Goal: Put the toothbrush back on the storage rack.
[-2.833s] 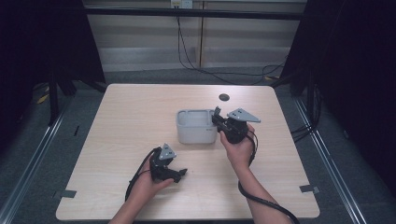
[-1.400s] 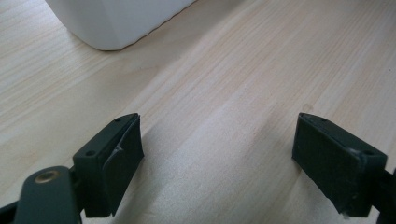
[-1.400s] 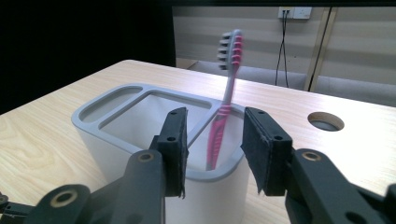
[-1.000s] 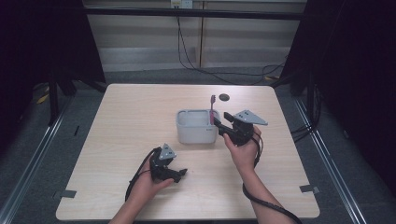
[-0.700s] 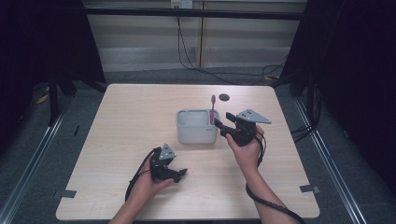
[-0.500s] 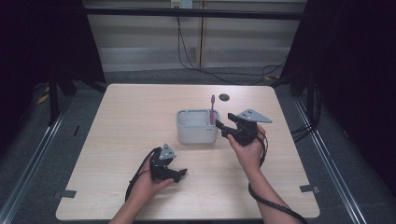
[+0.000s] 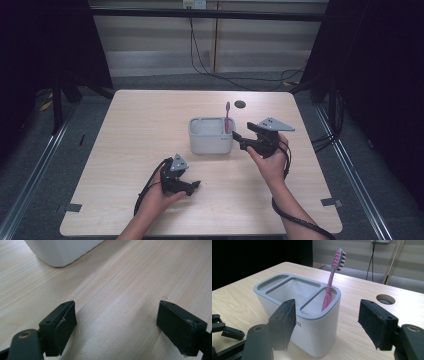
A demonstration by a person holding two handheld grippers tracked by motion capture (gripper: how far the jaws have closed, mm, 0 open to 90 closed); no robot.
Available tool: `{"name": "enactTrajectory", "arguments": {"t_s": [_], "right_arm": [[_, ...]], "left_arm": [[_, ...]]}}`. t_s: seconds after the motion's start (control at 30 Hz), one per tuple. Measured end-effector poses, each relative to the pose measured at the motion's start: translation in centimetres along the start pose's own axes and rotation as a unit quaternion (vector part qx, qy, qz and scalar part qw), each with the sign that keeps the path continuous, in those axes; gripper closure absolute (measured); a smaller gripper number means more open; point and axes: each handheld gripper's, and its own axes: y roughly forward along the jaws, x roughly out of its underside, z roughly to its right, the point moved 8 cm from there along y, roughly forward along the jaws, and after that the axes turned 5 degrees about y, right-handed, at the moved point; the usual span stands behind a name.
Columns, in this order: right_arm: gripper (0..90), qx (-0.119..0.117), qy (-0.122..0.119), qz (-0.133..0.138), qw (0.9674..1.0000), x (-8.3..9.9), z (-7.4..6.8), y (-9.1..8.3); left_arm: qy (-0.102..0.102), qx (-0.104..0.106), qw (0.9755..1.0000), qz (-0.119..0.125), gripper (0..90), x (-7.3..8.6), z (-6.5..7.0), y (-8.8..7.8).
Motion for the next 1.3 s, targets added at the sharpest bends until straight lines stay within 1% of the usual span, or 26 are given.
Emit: {"name": "enactTrajectory", "arguments": {"t_s": [0.13,0.23,0.3,0.5,0.57,0.67,0.77,0.93,0.97,1.0,1.03,1.17,1.3], "right_arm": [[29.4,-0.005,0.001,-0.008,1.0,0.2,0.1,-0.2],[27.6,-0.011,-0.005,-0.016,0.9998,0.5,0.1,-0.4],[27.4,-0.011,-0.006,-0.019,0.9997,0.7,0.2,-0.5],[26.7,-0.017,-0.004,-0.028,0.9995,1.3,0.6,-0.9],[26.5,-0.016,-0.012,-0.037,0.9991,1.8,1.0,-1.2],[26.3,-0.02,-0.01,-0.036,0.9991,2.0,1.1,-1.4],[25.6,-0.021,-0.009,-0.042,0.9989,2.6,1.4,-1.6],[24.3,-0.032,-0.015,-0.046,0.9983,3.0,1.4,-1.7],[23.4,-0.035,-0.02,-0.05,0.998,3.2,1.5,-1.8],[23.4,-0.035,-0.02,-0.05,0.998,3.2,1.5,-1.8],[22.6,-0.035,-0.023,-0.056,0.9975,3.4,1.5,-1.8],[21.6,-0.038,-0.027,-0.066,0.9967,4.0,1.7,-2.0],[20.6,-0.036,-0.031,-0.075,0.996,4.5,2.1,-2.1]], "left_arm": [[0.0,0.0,1.0,0.0,15.7,0.0,0.0,0.0],[0.0,0.0,1.0,0.0,15.7,0.0,0.0,0.0],[0.0,0.0,1.0,0.0,15.7,0.0,0.0,0.0],[0.0,0.0,1.0,0.0,15.7,0.0,0.0,0.0],[0.0,0.0,1.0,0.0,15.7,0.0,0.0,0.0],[0.0,0.0,1.0,0.0,15.7,0.0,0.0,0.0],[0.0,0.0,1.0,0.0,15.7,0.0,0.0,0.0],[0.0,0.0,1.0,0.0,15.7,0.0,0.0,0.0],[0.0,0.0,1.0,0.0,15.7,0.0,0.0,0.0],[0.0,0.0,1.0,0.0,15.7,0.0,0.0,0.0],[0.0,0.0,1.0,0.0,15.7,0.0,0.0,0.0],[0.0,0.0,1.0,0.0,15.7,0.0,0.0,0.0],[0.0,0.0,1.0,0.0,15.7,0.0,0.0,0.0]]}}
